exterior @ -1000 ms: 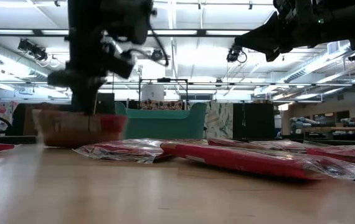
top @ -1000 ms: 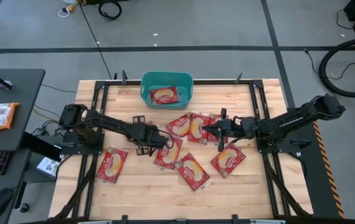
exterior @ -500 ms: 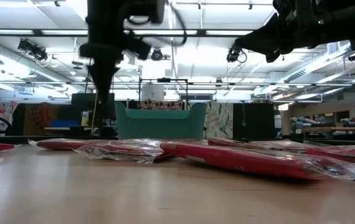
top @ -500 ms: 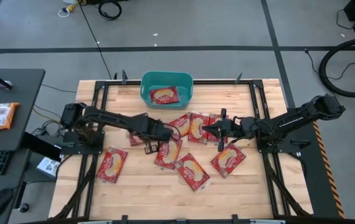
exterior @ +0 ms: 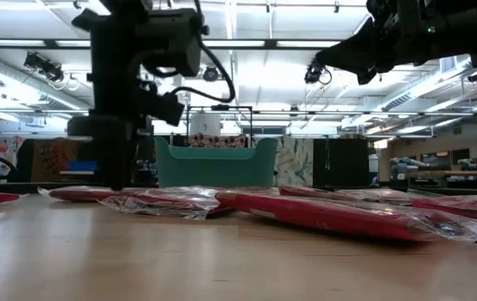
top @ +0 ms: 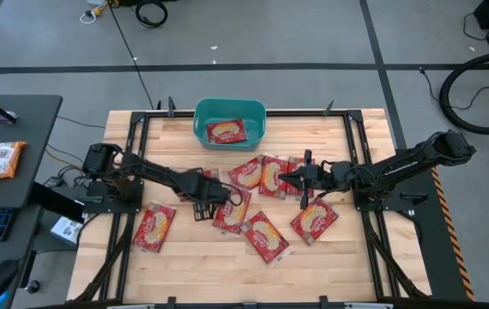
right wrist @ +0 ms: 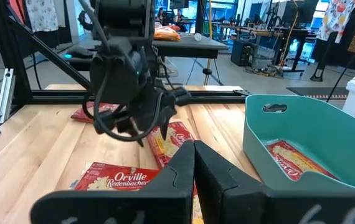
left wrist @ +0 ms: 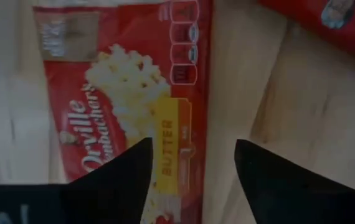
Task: Sort popcorn bags into baskets
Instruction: Put the popcorn bag into the green bin
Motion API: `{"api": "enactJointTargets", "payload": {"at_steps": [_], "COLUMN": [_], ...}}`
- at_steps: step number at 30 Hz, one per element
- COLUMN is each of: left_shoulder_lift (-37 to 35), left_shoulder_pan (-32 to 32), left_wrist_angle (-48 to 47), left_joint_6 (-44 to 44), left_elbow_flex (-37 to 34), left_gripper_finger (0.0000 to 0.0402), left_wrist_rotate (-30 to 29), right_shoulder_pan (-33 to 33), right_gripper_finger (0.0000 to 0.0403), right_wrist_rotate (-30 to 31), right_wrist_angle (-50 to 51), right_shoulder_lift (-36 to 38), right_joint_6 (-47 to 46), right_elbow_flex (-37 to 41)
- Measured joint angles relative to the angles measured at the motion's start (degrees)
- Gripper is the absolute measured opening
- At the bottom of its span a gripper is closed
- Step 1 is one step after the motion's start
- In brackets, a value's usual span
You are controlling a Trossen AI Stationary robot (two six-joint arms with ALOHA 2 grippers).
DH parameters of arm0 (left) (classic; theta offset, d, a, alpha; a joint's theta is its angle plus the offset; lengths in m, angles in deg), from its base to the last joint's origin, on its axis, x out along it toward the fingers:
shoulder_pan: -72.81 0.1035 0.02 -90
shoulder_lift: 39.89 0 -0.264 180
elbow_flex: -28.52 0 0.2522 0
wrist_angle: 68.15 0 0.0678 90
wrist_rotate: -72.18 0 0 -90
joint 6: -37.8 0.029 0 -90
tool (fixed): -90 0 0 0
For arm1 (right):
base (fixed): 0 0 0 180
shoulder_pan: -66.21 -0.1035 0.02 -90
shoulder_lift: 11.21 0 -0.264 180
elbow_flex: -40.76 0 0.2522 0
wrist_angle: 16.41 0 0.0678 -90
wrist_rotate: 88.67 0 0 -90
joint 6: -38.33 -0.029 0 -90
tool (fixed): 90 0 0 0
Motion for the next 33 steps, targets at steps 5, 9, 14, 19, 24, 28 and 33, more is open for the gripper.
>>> {"api": "enactJointTargets", "payload": {"at_steps": [5,9,14,19,24,28,33], "left_shoulder_lift": [0.15,0.09,0.26,0.95,0.98,0.87,0.35], "left_shoulder_pan": [0.04,0.00,-0.12,-0.11,-0.31,-0.26,-0.27], "left_wrist_angle": [1.96,3.79,4.65,5.04,4.83,2.86,-4.32], "left_joint_6": [0.09,0.12,2.19,3.10,3.15,4.32,6.92], "left_elbow_flex": [-3.52,-5.47,-5.79,-5.85,-5.94,-5.00,1.02], "left_gripper_finger": [0.0236,0.0222,0.0193,0.0119,0.0018,0.0006,0.0003], "left_wrist_rotate": [-2.65,-3.79,-6.33,-7.77,-8.69,-8.19,-7.46], "right_shoulder_pan": [-0.02,-0.02,-0.02,-0.02,-0.02,-0.02,-0.02], "right_gripper_finger": [0.0013,0.0013,0.0013,0.0013,0.0013,0.0013,0.0013], "right_wrist_rotate": [0.00,0.00,0.00,-0.01,0.00,0.00,0.00], "right_wrist_angle": [-0.04,-0.02,-0.04,-0.04,0.00,0.00,-0.04], "right_shoulder_lift": [0.00,0.00,0.00,0.00,0.00,0.00,0.00], "right_joint_6": [0.00,-0.02,-0.02,-0.02,-0.02,-0.02,-0.04], "right_elbow_flex": [0.00,0.00,0.00,0.00,0.00,0.00,0.00]}}
